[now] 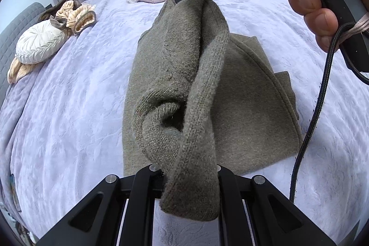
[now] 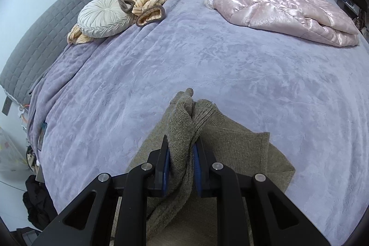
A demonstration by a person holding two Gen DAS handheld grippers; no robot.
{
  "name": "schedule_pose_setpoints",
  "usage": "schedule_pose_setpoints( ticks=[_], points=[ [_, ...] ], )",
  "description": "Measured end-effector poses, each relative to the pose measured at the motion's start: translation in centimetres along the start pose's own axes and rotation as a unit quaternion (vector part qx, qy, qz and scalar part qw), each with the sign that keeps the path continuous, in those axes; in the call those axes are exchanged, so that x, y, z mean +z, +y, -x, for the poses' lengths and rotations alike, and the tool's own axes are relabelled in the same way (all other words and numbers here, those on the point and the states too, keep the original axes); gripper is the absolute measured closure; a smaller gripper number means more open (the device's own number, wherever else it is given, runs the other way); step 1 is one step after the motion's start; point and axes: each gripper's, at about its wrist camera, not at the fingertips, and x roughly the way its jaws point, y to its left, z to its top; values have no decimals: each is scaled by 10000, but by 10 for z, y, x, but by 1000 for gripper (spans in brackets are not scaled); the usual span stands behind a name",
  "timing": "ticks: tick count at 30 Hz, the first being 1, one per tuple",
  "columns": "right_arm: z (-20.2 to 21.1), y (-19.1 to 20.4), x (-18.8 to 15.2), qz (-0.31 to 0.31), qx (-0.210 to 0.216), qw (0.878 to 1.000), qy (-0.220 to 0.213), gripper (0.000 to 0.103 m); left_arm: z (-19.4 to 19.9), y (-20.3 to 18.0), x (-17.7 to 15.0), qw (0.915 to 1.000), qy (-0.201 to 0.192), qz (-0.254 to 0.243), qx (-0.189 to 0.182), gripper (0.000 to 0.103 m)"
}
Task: Fold small clothes
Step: 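Lower the held sweater edge with both tools, folding it over on itself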
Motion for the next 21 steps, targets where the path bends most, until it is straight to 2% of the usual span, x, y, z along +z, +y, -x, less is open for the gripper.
schedule_pose_setpoints(
  ticks=[21],
  points=[
    [18, -35, -15, -99, -51, 9999, -2, 84, -8, -27, 6, 9995, 146, -265, -86, 91]
  ],
)
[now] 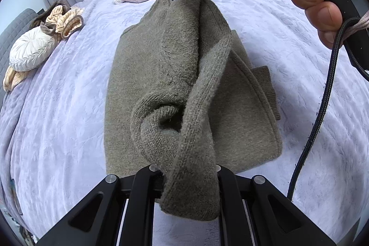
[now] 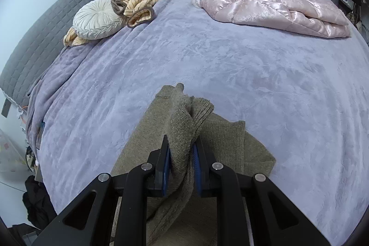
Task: Fold small clothes
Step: 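Lower the held sweater edge with both tools, folding it over on itself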
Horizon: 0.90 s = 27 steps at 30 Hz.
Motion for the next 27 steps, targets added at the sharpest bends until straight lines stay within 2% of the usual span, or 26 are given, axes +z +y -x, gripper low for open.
schedule_pose_setpoints(
  ticks=[8, 13, 27],
  points=[
    [3, -19, -8, -90, -90, 9999, 39, 84, -2, -11, 5, 9999, -31, -139, 30, 91],
    [6, -30, -11, -189, 10, 9998, -55, 84, -8, -21, 6, 9997, 2, -230, 31, 91],
    [-13, -63, -26, -449, 22, 9990, 73, 84, -25, -38, 6, 9991, 155, -372, 155, 91]
  ],
)
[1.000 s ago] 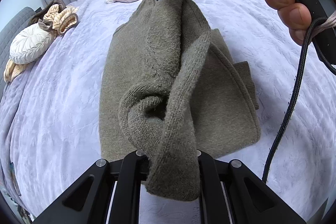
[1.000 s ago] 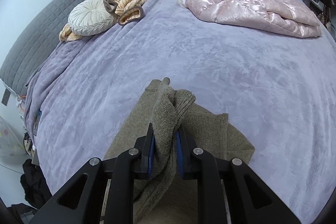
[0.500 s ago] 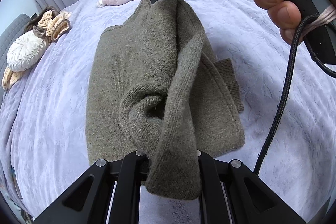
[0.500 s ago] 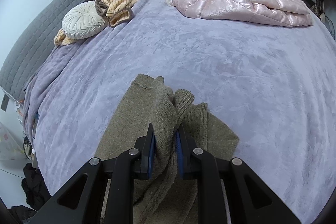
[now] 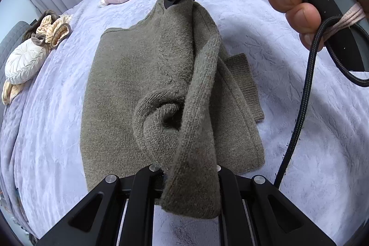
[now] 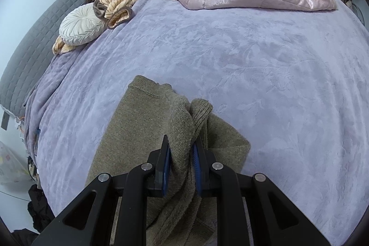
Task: Fold small clothes
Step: 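Lower the held sweater edge with both tools, folding it over on itself, then open both tools to release the folded sweater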
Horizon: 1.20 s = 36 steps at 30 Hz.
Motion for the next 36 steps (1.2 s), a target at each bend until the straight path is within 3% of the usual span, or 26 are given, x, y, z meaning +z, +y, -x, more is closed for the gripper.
schedule_pose_setpoints(
  ticks=[21, 22, 26, 27, 29, 30, 32, 36],
  points=[
    [-40, -46, -12, -570, 275, 9979, 149, 84, -10, -23, -9, 9991, -49, -167, 399, 90],
    [-42, -47, -13, -589, 271, 9978, 146, 84, -10, -26, -10, 9989, -56, -185, 428, 88],
    [-47, -51, -17, -693, 236, 9972, 148, 83, 1, -27, -15, 9997, -155, -118, 150, 48],
    [-46, -51, -18, -737, 249, 9969, 129, 79, 5, -27, -16, 9997, -203, -100, 112, 43],
    [-44, -53, -18, -880, 343, 9954, 141, 71, 15, -27, -20, 9994, -310, -122, 3, 43],
    [-43, -54, -19, -939, 396, 9946, 180, 56, 19, -27, -22, 9993, -342, -148, -61, 43],
    [-34, -54, -22, -963, 459, 9942, 162, 40, 30, -27, -31, 9987, -437, -212, -183, 43],
    [-5, -50, -32, -918, 457, 9947, -72, 36, 54, -9, -51, 9960, -695, -196, -526, 43]
  ],
)
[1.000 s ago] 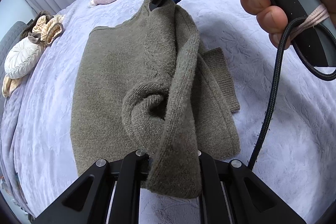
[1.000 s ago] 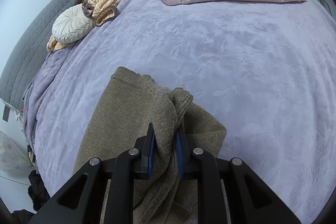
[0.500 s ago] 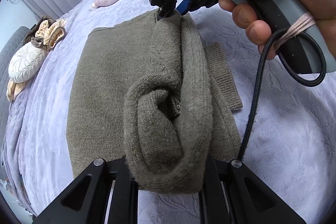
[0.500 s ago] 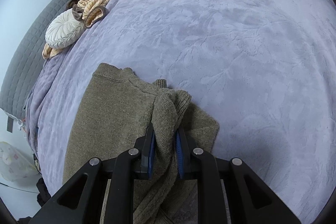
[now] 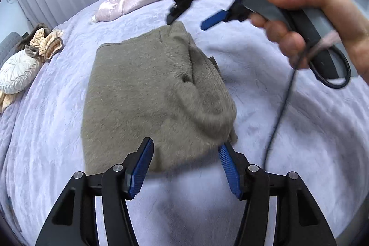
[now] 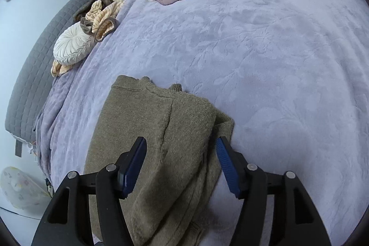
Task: Fold small clothes
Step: 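Open both tools to release the folded sweater, then withdraw both tools and move them to the folded sweater's side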
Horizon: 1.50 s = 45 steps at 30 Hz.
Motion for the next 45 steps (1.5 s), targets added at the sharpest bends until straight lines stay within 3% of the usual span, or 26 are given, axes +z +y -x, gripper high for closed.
schedule_pose_setpoints(
  ticks=[5, 9, 12, 15, 16, 18, 19, 22, 24, 26, 31, 33, 37, 39, 45],
  points=[
    [36, 11, -32, 124, 29, 9999, -94, 36, 20, 53, 2, 9974, -225, 568, -373, 43],
    [55, 36, -59, 412, 357, 9983, -221, 36, 6, 104, 24, 9860, 26, 1481, -770, 43],
    [56, 47, -69, 222, 867, 9956, -290, 36, -15, 129, 32, 9793, 258, 1887, -685, 43],
    [39, 54, -78, 93, 1234, 9923, -89, 36, -41, 129, 26, 9784, 652, 1906, -472, 43],
    [33, 55, -80, 35, 1276, 9918, -13, 36, -47, 128, 20, 9777, 765, 1906, -435, 41],
    [24, 56, -88, -75, 1383, 9903, 70, 36, -53, 130, 12, 9786, 747, 1904, -203, 9],
    [19, 55, -93, -109, 1404, 9900, 96, 36, -54, 135, 6, 9790, 701, 1908, -145, 7],
    [1, 38, -103, -397, 913, 9946, 287, 38, -52, 143, 0, 9768, 698, 1990, -375, 7],
    [-1, 27, -107, -510, 986, 9935, 250, 44, -46, 146, -1, 9774, 672, 1969, -370, 7],
    [6, 26, -109, -535, 953, 9939, 175, 44, -35, 146, -1, 9800, 589, 1884, -257, 7],
    [33, 47, -120, -137, 354, 9993, 16, 38, -5, 153, -6, 9808, 160, 1913, -350, 7],
    [45, 57, -128, 38, 403, 9992, -66, 38, -5, 161, -8, 9773, 152, 2073, -420, 7],
    [67, 84, -153, 428, 528, 9971, -327, 33, -28, 175, 14, 9712, 455, 2292, -457, 7],
    [70, 93, -162, 496, 544, 9964, -421, 30, -49, 179, 29, 9715, 660, 2250, -359, 7],
    [66, 104, -182, 589, 405, 9968, -351, 29, -97, 180, 60, 9724, 947, 2061, -549, 7]
  ],
)
